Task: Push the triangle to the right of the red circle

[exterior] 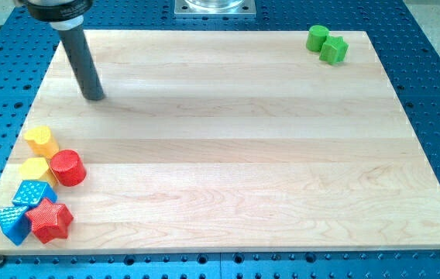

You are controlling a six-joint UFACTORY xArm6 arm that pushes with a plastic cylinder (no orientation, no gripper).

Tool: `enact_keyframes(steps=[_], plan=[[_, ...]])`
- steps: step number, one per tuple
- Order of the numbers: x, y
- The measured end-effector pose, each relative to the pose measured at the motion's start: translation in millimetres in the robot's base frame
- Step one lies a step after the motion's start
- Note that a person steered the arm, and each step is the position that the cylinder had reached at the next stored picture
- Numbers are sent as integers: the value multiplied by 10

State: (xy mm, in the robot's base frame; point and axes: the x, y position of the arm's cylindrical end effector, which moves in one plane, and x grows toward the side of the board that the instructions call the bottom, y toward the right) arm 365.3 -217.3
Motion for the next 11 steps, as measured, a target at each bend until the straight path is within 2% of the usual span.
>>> enact_keyframes(steps=[1,2,3,4,6,7,8,10,11], plan=[[629,-671],[1013,-870],[1991,-870],[2511,-839],[2475,-157],[2212,-65],[2143,63],[1234,808],[1409,808]])
